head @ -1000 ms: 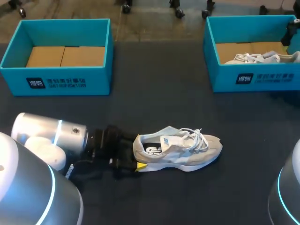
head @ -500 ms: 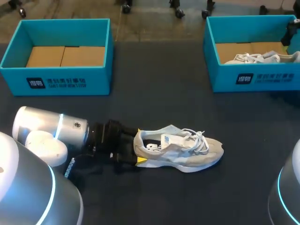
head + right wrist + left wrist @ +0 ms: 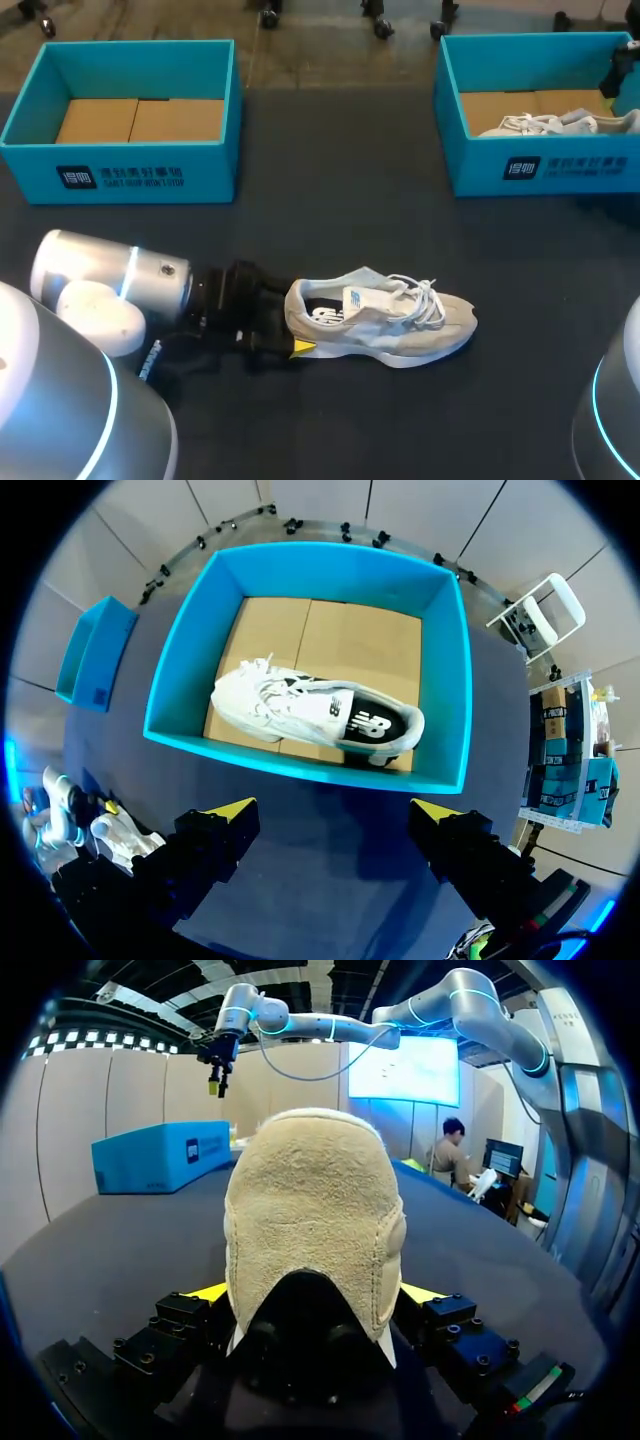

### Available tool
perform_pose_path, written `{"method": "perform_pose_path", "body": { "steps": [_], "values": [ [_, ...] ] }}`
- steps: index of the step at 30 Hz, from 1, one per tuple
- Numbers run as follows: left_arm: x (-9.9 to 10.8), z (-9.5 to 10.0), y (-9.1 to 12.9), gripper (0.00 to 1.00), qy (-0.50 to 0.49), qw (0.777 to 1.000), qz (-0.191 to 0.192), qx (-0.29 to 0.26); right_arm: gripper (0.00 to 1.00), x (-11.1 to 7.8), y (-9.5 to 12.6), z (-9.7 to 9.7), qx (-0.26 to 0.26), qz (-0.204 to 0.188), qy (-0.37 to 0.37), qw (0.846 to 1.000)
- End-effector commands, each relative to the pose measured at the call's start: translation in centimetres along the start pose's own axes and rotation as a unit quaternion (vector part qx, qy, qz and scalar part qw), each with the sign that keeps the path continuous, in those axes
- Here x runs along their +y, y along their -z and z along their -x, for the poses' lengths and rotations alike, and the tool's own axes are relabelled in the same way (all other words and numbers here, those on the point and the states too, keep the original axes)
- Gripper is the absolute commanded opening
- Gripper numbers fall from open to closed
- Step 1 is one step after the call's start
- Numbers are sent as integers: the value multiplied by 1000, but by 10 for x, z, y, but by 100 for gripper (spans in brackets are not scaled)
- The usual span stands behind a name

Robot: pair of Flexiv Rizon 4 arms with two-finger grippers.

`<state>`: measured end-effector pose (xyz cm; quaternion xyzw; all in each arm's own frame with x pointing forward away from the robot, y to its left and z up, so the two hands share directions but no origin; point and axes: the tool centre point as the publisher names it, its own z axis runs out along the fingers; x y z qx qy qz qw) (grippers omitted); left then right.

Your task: Take the shoe out of the shoebox, open the shoe tongue, remove and reinsert the insole, then place the shoe into the shoebox

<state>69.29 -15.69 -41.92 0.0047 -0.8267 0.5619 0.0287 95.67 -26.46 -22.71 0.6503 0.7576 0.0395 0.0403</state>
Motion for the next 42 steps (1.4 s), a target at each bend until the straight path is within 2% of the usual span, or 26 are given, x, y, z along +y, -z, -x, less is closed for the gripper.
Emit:
{"method": "perform_pose_path", "body": {
  "steps": [1,5,6,7,8,9,10,11,12,32,42],
  "values": [
    [2,2,-8,100,1,1000,1,0,100,0,0,0,0,0,0,1000],
    [3,4,-10,100,4,1000,-1,-3,100,0,0,0,0,0,0,1000],
    [3,4,-10,93,4,1000,-1,-4,100,0,0,0,0,0,0,1000],
    [3,4,-10,76,5,1000,-1,-4,100,0,0,0,0,0,0,1000],
    [3,4,-10,68,5,1000,-1,-4,100,0,0,0,0,0,0,1000],
    [3,4,-10,40,5,1000,-1,-4,100,0,0,0,0,0,0,1000],
    [3,3,-10,29,5,1000,0,-3,100,0,0,0,0,0,0,1000],
    [3,3,-10,10,5,1000,0,-3,100,0,0,0,0,0,0,1000],
    [4,2,-10,0,5,1000,0,-2,100,0,0,0,0,0,0,1000],
    [-1,5,14,0,7,1000,-10,-25,100,0,0,0,0,0,0,1000],
    [11,7,21,0,11,999,5,-29,100,0,0,0,0,0,0,1000]
  ]
}}
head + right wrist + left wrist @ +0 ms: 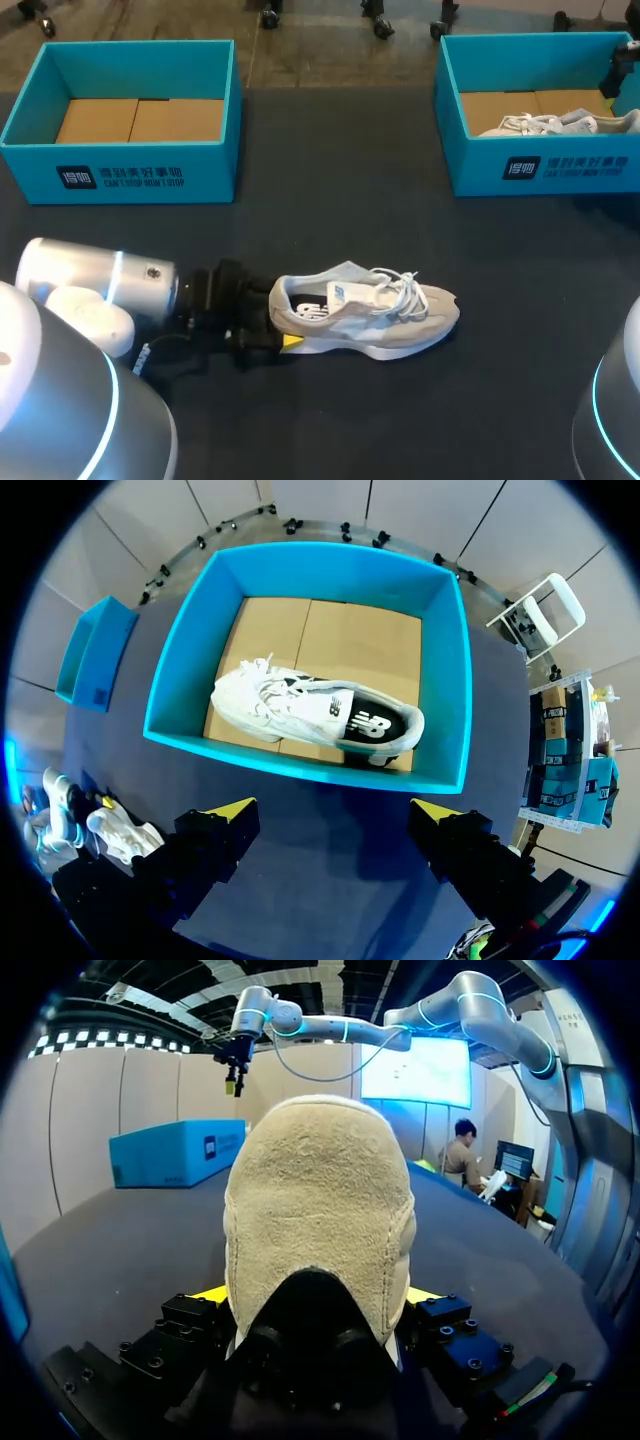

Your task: Take the shoe out of the shoebox, open the shoe tongue, remove and reinsert the insole, then place the shoe into the shoebox

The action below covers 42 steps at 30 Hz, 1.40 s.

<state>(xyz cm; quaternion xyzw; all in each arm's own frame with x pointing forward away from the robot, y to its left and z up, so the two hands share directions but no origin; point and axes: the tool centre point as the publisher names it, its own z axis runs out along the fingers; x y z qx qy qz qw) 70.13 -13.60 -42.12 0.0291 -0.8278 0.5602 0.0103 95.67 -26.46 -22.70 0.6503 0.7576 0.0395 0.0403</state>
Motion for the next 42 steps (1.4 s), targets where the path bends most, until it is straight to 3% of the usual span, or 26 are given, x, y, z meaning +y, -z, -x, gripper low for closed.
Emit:
{"method": "perform_pose_path", "body": {
  "steps": [1,27,28,32,42],
  "values": [
    [2,-1,2,0,3,1000,4,0,100,0,0,0,0,0,0,1000],
    [4,-2,2,0,6,1000,5,-1,100,0,0,0,0,0,0,1000],
    [4,-2,2,0,6,1000,5,-1,100,-4,-1,1,3,15,-7,1000],
    [4,-2,2,0,6,1000,5,-1,100,-13,0,-18,-16,4,-37,999],
    [4,-2,2,0,6,1000,5,-1,100,-31,10,-76,-26,33,-81,996]
  ]
}}
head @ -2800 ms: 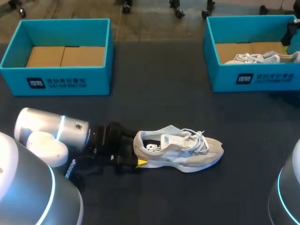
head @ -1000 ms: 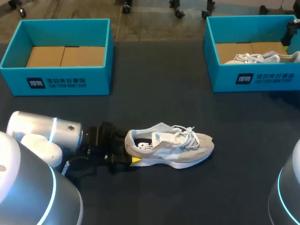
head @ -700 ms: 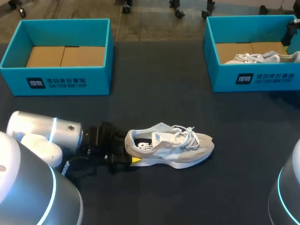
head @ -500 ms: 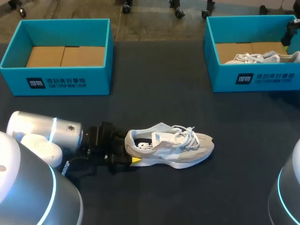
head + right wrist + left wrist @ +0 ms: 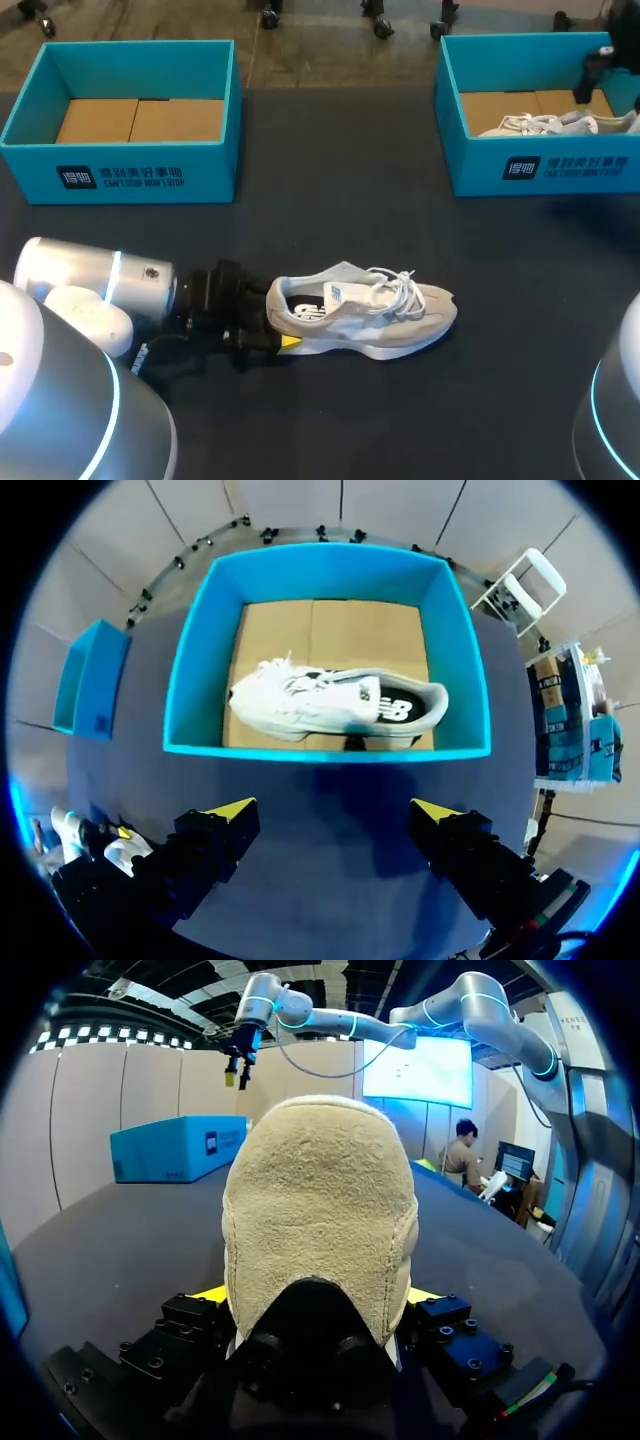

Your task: Take the shoe out of the shoebox, open the shoe tongue, remove and reinsert the insole, then place the shoe into the shoebox

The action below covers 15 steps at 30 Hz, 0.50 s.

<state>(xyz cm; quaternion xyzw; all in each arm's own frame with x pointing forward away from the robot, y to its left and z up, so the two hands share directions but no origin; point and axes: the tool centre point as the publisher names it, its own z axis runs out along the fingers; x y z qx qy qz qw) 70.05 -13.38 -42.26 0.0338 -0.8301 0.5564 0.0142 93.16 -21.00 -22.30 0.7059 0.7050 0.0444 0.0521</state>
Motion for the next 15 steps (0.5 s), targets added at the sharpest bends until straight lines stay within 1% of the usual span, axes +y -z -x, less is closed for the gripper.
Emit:
{"method": "perform_pose_path", "body": {
  "steps": [1,6,11,14,15],
  "values": [
    [2,-2,0,0,0,1000,1,-1,100,-20,4,-21,-15,23,-4,1000],
    [2,-2,0,0,0,1000,1,-1,100,-34,1,-49,-13,24,-18,999],
    [2,-2,0,0,0,1000,1,-1,100,-49,-1,-87,-11,21,-24,999],
    [2,-2,0,0,0,1000,1,-1,100,-58,0,-104,-5,21,-24,999],
    [2,-2,0,0,0,1000,1,-1,100,-62,0,-112,-2,21,-24,999]
  ]
}}
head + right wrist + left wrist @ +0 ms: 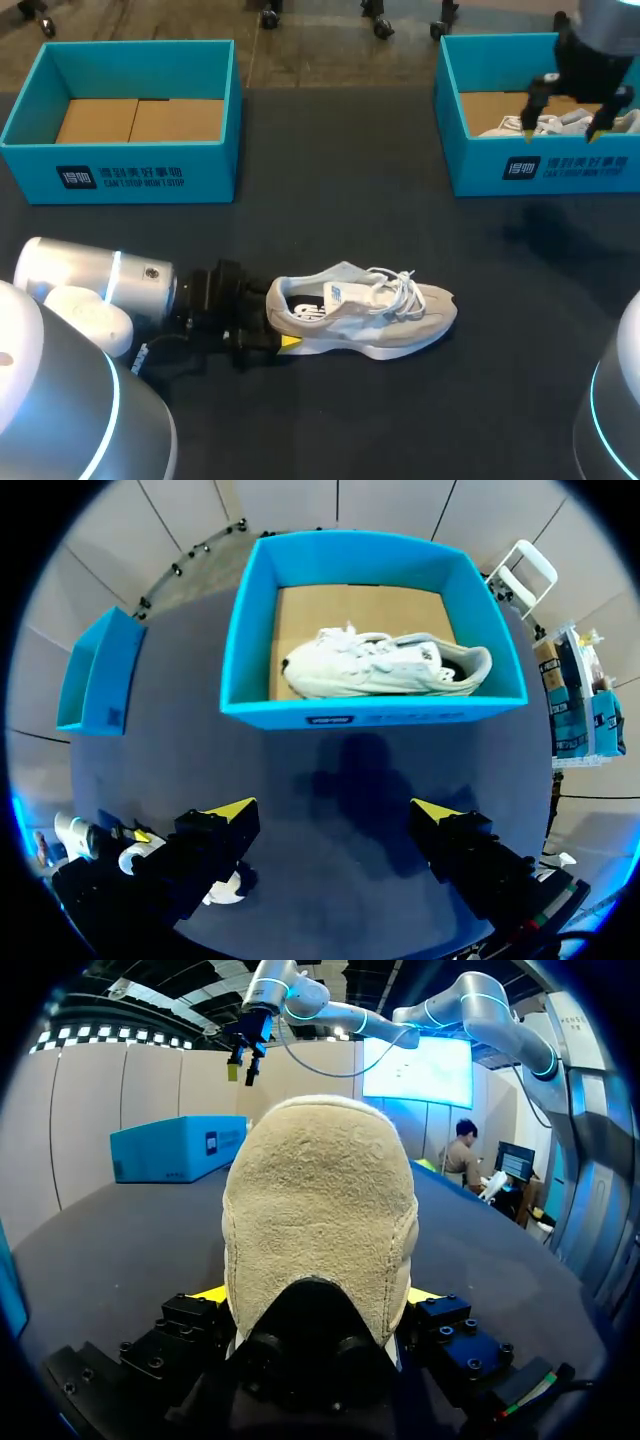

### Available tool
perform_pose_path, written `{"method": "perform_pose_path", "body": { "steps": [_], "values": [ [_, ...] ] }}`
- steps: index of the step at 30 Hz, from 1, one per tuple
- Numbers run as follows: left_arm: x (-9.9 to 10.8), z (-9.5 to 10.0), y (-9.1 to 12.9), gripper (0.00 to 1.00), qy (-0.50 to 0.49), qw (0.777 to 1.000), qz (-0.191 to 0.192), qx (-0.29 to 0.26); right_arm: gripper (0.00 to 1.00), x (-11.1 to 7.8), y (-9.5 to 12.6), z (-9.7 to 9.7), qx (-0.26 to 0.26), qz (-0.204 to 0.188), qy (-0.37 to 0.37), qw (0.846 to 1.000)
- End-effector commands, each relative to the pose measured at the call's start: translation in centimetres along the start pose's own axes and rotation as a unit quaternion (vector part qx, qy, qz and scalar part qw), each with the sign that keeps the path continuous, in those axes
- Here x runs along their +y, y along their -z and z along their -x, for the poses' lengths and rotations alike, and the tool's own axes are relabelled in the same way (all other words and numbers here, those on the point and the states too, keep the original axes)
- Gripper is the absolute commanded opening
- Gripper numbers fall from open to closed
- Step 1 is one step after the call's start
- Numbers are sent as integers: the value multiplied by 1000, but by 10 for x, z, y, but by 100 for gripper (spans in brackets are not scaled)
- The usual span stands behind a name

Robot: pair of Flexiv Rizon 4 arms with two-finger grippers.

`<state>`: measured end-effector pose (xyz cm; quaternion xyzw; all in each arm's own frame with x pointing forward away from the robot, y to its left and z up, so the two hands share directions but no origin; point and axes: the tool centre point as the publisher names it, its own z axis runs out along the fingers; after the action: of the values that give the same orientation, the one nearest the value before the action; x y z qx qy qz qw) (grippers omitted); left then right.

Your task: Take the shoe out of the shoebox, open the shoe tongue, remove and reinsert the insole, then place the shoe into the shoebox

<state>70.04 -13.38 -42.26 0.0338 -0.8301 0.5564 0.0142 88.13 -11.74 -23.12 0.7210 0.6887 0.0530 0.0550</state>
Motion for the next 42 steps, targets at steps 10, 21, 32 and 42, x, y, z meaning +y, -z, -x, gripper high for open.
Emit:
{"method": "perform_pose_path", "body": {
  "steps": [10,21,32,42],
  "values": [
    [2,-2,0,0,0,1000,1,-1,100,-56,1,-69,12,-7,9,1000],
    [2,-2,0,0,0,1000,1,-1,100,-100,-8,-135,26,-12,-22,999],
    [2,-2,0,0,0,1000,1,-1,100,-122,-17,-203,31,1,8,999],
    [2,-2,0,0,0,1000,1,-1,100,-137,-9,-237,10,-41,30,999]
  ]
}}
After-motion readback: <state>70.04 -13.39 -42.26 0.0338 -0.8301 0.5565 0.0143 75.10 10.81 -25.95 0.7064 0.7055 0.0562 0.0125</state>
